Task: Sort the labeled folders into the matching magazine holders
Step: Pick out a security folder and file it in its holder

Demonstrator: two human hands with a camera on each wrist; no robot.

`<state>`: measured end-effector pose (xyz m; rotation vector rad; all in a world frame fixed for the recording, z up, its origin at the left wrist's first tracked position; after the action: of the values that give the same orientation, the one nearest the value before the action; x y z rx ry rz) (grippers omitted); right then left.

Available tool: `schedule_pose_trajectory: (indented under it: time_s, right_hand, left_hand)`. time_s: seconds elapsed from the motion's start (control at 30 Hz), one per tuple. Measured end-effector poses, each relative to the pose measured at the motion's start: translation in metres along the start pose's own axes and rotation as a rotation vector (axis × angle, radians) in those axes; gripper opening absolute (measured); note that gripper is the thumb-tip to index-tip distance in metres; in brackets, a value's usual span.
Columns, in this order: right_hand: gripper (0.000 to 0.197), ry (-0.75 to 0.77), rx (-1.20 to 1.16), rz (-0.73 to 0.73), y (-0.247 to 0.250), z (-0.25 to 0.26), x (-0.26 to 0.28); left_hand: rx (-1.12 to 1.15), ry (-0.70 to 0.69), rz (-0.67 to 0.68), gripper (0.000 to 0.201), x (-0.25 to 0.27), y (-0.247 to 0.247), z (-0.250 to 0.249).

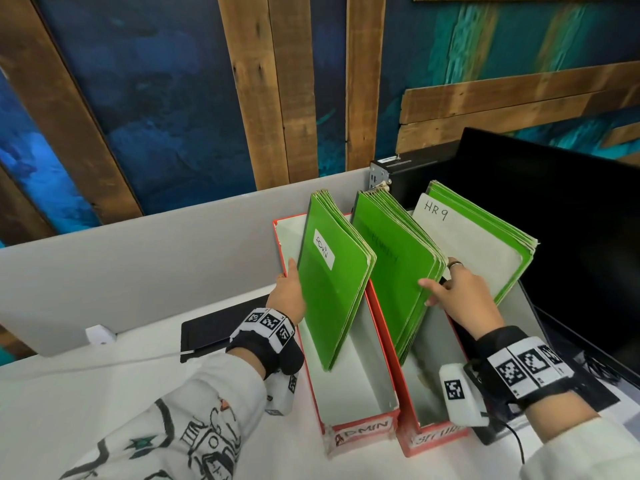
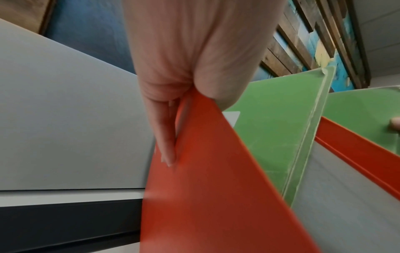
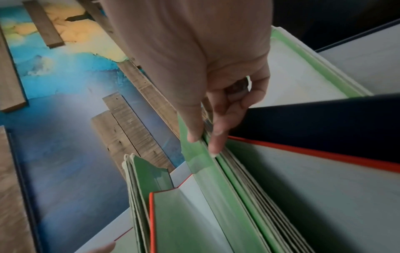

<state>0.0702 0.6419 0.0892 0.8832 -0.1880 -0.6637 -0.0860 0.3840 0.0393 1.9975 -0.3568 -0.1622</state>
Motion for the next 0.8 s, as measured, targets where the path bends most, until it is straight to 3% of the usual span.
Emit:
schedule_pose_trajectory:
  time_s: [0.17, 0.47, 0.57, 0.63, 0.8]
  right_hand:
    - [0.071, 0.008, -0.06, 0.052, -0.006, 0.008, 0.006]
    - [0.062, 0.093, 0.064, 0.041, -0.008, 0.006, 0.006]
    - [0.067, 0.114, 0.043, 0.011, -0.004, 0.004, 0.007]
    - [0.062, 0.114, -0.023, -0.082, 0.011, 0.0, 0.008]
    - [0.041, 0.049, -0.251, -0.502, 0.066, -0.033, 0.017]
  left_hand:
    - [0.008, -0.002, -0.004, 0.081, 0.0, 0.0, 0.002]
    - [0.004, -0.006, -0.013, 0.079, 0.0, 0.002, 0.002]
    - [0.002, -0.005, -0.007, 0.079, 0.0, 0.001, 0.002]
    - [0.001, -0.009, -0.007, 0.079, 0.0, 0.001, 0.003]
    - [-0.002, -0.016, -0.01, 0.079, -0.001, 0.002, 0.005]
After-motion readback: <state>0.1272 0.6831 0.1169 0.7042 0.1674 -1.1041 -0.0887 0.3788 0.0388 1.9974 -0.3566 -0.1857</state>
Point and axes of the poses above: each hand's wrist, its own x-axis away from the middle knuckle, its own y-axis out of the back of the hand, z = x × y, the point moved 10 cm from there along -x, towards the middle knuckle, and after that the axes turned 4 degrees about -z, right-handed, at the moved point
